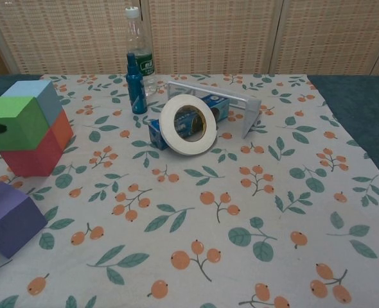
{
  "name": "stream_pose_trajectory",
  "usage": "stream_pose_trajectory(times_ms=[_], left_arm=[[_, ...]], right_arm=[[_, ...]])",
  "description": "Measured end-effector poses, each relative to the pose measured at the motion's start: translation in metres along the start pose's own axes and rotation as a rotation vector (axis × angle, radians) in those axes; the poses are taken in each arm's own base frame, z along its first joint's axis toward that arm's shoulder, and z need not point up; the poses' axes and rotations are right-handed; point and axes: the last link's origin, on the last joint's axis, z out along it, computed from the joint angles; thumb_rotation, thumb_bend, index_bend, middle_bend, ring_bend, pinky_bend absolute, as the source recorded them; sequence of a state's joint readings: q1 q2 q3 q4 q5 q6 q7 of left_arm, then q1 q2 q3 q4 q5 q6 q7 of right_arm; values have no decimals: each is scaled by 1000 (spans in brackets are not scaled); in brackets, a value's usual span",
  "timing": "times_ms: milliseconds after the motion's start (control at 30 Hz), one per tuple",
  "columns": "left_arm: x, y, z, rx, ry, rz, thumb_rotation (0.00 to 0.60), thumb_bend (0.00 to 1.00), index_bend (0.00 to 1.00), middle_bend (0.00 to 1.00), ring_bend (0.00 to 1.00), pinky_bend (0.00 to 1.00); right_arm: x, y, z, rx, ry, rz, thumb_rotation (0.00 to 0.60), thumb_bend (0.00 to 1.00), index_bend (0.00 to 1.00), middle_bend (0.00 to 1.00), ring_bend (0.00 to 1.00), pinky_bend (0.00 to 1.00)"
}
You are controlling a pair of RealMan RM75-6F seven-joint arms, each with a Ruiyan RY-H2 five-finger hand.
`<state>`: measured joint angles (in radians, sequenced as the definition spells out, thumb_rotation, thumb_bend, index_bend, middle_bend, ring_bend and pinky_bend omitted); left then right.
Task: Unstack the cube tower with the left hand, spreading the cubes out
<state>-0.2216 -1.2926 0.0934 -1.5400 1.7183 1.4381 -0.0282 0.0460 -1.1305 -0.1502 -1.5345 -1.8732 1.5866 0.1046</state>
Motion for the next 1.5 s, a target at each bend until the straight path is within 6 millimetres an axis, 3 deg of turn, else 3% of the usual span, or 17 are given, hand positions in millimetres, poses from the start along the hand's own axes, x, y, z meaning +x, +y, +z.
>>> stream_pose_trajectory(times_ms=[167,300,533,667,967,1100,1500], left_arm=[[39,-22,6,121,140,21,600,398,47,154,73,169],[55,-46,7,259,148,21,600,399,108,204,114,192],[48,-74,15,420,18,14,600,399,199,303,199,226],[40,-79,34,431,-39,-1,600,397,201,295,182,196],[28,-65,70,366,-86,32,600,397,200,295,176,191],[27,-55,75,337,-87,56,600,397,201,295,176,194],[29,1,96,164,-38,126,600,398,205,303,176,194]], right_arm=[[0,0,0,0,0,-5,600,165,0,0,0,0],[-2,-2,0,5,-6,-10,600,165,0,0,0,0],[-1,-3,-1,9,-1,-3,600,165,0,0,0,0],[-1,-2,-2,11,-9,3,600,166,0,0,0,0],[0,-1,-1,6,-8,9,600,166,0,0,0,0],[0,0,0,2,-7,8,600,166,0,0,0,0],[0,1,0,-5,-15,8,600,166,0,0,0,0]])
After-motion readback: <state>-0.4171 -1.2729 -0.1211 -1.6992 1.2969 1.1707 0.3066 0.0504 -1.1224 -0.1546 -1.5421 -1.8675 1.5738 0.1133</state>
